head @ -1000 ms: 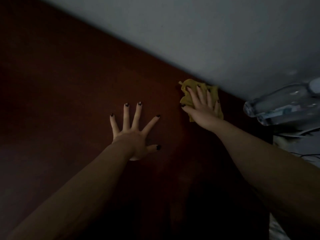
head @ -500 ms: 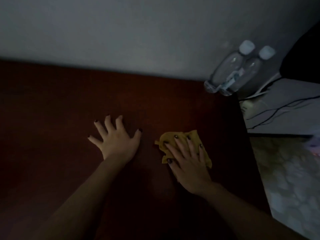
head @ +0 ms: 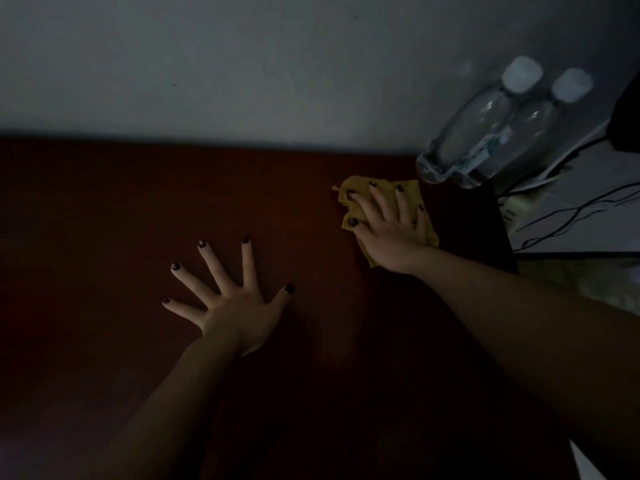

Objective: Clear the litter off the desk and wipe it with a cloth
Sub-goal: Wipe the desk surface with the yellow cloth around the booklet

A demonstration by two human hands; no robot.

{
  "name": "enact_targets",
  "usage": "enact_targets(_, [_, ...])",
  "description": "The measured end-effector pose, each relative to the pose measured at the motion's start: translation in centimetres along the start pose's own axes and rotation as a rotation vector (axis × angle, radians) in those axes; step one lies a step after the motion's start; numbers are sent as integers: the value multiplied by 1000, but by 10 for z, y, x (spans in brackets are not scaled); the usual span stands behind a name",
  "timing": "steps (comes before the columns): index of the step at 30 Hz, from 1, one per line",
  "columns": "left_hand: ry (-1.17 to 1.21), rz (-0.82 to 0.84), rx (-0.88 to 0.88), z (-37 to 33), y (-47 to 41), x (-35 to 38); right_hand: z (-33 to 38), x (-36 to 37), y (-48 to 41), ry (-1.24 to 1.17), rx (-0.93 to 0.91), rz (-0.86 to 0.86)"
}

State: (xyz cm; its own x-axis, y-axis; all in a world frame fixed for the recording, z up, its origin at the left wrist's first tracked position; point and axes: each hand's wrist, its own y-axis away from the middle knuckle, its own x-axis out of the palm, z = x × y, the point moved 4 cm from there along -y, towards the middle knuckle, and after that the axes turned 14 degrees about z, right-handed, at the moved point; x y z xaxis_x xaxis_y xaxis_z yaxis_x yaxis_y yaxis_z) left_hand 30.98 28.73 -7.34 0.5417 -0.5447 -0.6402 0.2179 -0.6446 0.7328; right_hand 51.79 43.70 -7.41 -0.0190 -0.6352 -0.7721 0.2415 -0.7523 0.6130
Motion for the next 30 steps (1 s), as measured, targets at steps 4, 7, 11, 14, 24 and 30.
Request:
enact_targets(4, [-9, -19, 4, 1, 2, 2, 0, -25, -26, -18, 12, -3])
enact_targets(7, [-7, -26, -3, 4, 3, 2, 2, -32, -35, -45, 24, 22])
enact_targets(11, [-22, -64, 6, 4, 3, 1, 0, -34, -22, -93, -26, 74])
enact_targets(14, [-43, -90, 15, 0, 4, 3, -3, -16, 13, -106, -27, 91])
enact_targets(24, [-180, -228, 290, -45, 45, 24, -34, 102, 168, 66, -138, -89])
enact_targets(30, [-314, 75, 341, -109, 16, 48, -74, 96, 165, 139, -249, -64])
